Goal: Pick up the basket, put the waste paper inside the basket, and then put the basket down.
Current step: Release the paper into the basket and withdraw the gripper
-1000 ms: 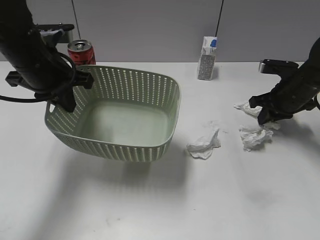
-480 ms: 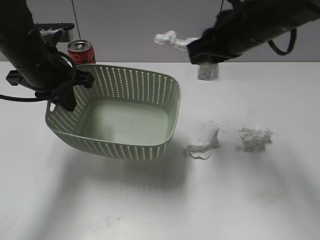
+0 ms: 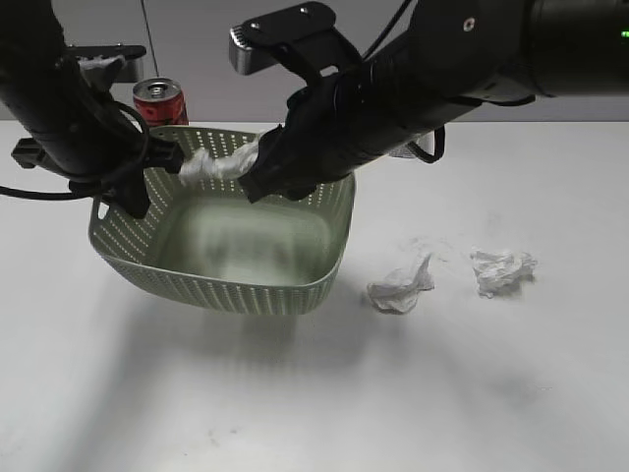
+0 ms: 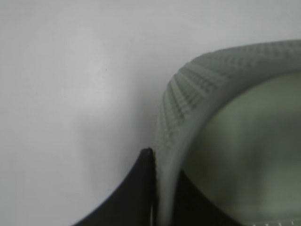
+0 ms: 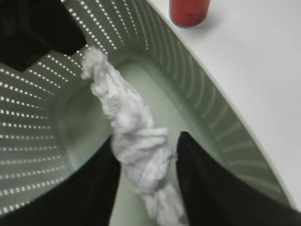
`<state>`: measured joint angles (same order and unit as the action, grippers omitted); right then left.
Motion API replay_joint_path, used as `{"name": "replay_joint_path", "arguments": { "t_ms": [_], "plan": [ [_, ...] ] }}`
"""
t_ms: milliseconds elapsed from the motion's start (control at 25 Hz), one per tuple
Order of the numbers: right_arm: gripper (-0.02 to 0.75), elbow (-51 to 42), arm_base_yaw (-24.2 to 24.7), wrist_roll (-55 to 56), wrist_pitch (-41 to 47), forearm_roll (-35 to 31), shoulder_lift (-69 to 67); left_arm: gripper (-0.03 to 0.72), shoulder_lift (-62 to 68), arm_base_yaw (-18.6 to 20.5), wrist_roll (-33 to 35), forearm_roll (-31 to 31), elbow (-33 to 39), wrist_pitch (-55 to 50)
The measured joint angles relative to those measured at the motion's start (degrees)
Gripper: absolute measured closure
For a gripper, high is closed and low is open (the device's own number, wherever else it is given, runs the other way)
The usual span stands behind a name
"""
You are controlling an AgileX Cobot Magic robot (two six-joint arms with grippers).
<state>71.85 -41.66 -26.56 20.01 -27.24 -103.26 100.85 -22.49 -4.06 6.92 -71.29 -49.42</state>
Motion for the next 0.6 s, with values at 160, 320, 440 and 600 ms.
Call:
{"name": "replay_joint_path", "arguments": {
  "t_ms": [160, 320, 440, 600],
  "plan": [
    [0.133, 0.0, 0.0, 0.8, 1.2, -1.0, 0.6, 0.689, 0.0, 0.0, 0.0, 0.0, 0.0, -0.2],
    [0.095, 0.0, 1.4, 6.5, 4.0, 4.0, 4.2, 0.689, 0.0, 0.0, 0.0, -0.1, 0.0, -0.5],
    [0.121, 0.0, 6.1, 13.7, 5.8, 10.8, 8.1, 0.689, 0.0, 0.0, 0.0, -0.2, 0.0, -0.6],
    [0.146, 0.0, 15.8, 18.1, 12.2, 15.2, 10.9, 0.689, 0.0, 0.0, 0.0, -0.2, 0.0, -0.6]
  ]
}}
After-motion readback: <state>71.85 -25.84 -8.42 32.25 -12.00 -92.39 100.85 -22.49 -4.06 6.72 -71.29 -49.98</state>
